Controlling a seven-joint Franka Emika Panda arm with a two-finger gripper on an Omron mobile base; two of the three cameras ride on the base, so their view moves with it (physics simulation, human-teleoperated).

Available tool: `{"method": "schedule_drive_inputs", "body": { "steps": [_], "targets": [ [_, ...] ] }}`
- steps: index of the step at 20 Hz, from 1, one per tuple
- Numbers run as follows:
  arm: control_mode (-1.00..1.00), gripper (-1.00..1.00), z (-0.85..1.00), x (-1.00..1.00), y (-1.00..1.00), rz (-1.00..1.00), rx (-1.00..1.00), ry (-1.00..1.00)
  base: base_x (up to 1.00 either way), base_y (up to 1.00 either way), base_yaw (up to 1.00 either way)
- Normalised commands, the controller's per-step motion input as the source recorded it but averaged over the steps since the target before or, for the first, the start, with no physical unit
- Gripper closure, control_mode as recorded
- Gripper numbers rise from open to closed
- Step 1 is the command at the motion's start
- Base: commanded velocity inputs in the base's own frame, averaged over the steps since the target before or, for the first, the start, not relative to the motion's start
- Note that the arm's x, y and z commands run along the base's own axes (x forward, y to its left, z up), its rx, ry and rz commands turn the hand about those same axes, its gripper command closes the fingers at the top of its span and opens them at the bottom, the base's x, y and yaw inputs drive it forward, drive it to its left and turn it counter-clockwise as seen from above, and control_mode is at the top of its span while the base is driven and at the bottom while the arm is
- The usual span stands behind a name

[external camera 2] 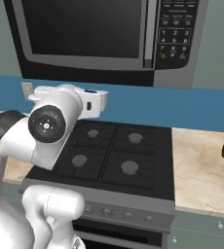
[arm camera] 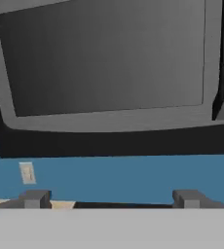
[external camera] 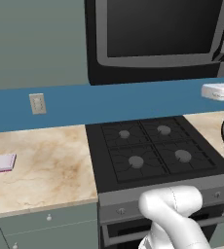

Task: Open the microwave door.

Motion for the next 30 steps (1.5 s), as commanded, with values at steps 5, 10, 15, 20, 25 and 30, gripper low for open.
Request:
{"method": "schedule_drive_inputs", "body": {
  "steps": [5,10,15,20,25,30],
  "targets": [
    [-1.00,-1.00,0.49,0.14,-0.95,0.00,0.03,-0.44,0.00,0.00,0.00],
    [-1.00,-1.00,0.38,0.71,-0.66,-0.07,0.01,-0.12,0.00,0.00,0.00],
    [-1.00,-1.00,0.43,0.66,-0.68,-0.04,0.03,0.00,0.00,0.00,0.00],
    [-1.00,-1.00,0.21,0.47,-0.57,-0.02,0.01,0.00,0.00,0.00,0.00],
    [-1.00,-1.00,0.00,0.23,-0.23,0.02,0.01,0.02,0.00,0.00,0.00],
    [-1.00,-1.00,-0.08,0.57,0.00,0.00,-0.03,0.02,0.00,0.00,0.00]
  ]
}}
